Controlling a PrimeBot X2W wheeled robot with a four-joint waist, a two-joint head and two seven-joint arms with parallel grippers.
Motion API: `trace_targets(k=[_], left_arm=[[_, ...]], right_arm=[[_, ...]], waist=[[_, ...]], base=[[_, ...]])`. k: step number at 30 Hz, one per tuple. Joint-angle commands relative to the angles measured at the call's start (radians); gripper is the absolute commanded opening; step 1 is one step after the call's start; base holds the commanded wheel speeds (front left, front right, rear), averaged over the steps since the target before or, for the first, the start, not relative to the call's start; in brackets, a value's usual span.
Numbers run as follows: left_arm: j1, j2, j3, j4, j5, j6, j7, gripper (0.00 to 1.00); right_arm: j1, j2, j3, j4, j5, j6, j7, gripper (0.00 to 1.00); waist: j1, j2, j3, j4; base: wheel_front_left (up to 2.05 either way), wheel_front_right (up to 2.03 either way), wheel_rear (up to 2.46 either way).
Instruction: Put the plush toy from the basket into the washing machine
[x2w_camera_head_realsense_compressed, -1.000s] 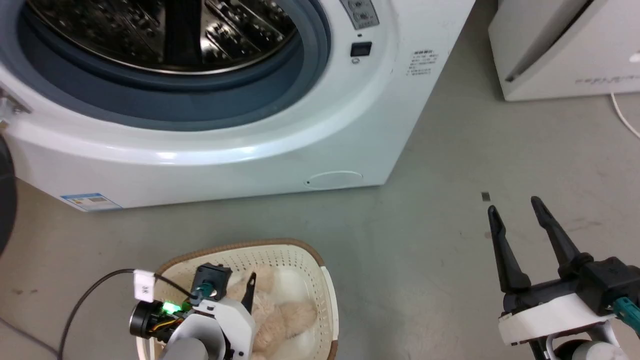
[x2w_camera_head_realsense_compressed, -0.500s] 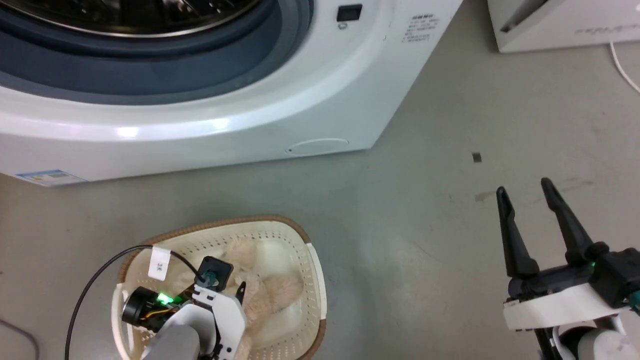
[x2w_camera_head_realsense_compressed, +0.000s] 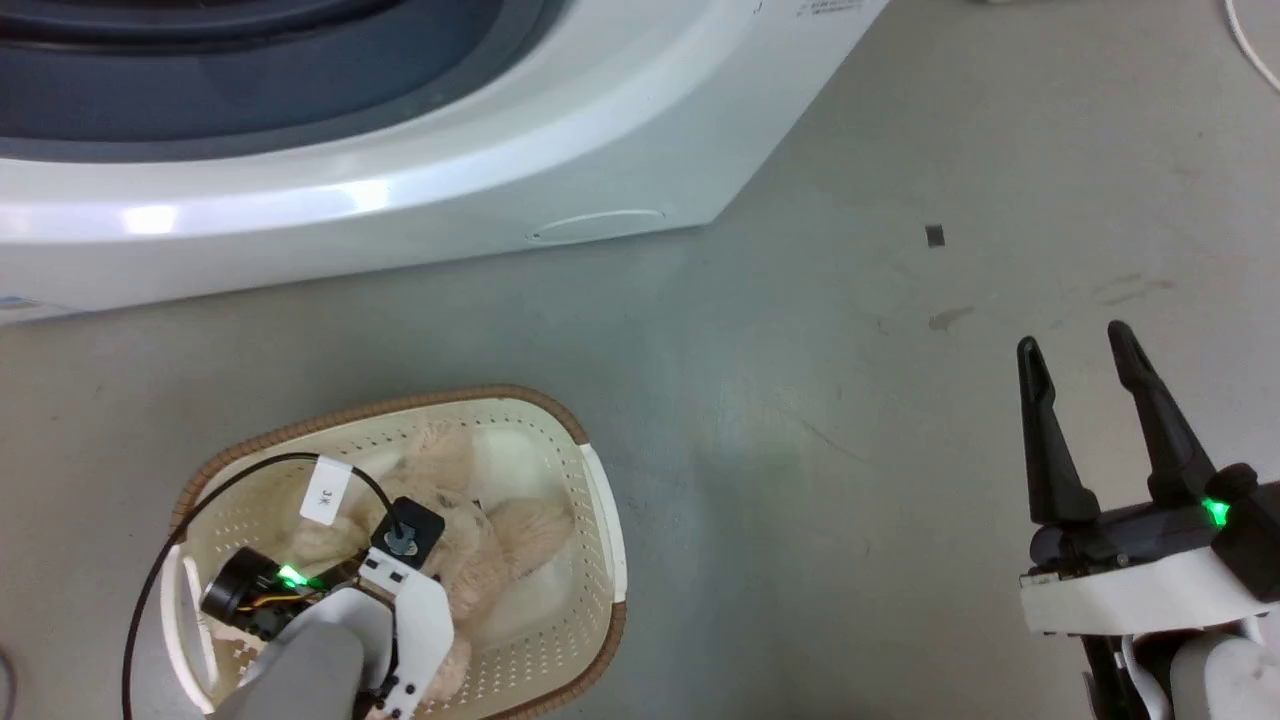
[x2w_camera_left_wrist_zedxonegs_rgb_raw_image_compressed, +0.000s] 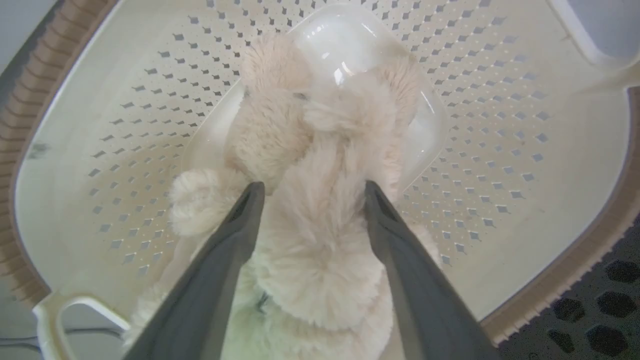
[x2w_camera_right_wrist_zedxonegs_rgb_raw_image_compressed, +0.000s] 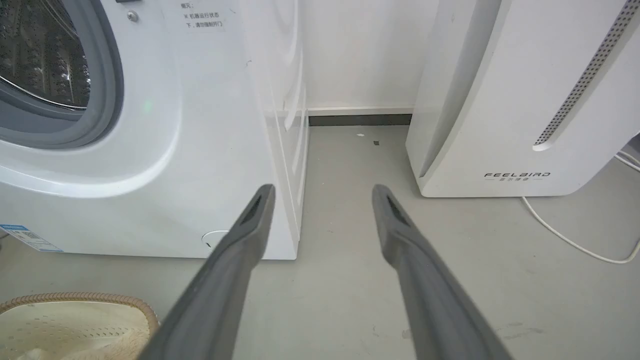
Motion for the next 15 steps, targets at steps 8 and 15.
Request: trace_targets(k=[8,15], left_arm=[[-0.077,0.045,-0.062,0.099,0.012,0.010,-0.013,1.00],[-0.123,0.063,-0.100,0.172,0.004,0.017,-0.029,1.00]], right_arm=[[-0.042,0.000,0.004,-0.011,0.022,-0.001,-0.027,1.00],[-0.062,0.000,0.004,-0.020,0.027,-0.001,-0.041,1.00]], waist=[[-0.0002,0.0000,0.080,-0.021],[-0.0002,0.0000,0.138,-0.035]], base=[[0.00,0.00,0.00],[0.00,0.00,0.00]])
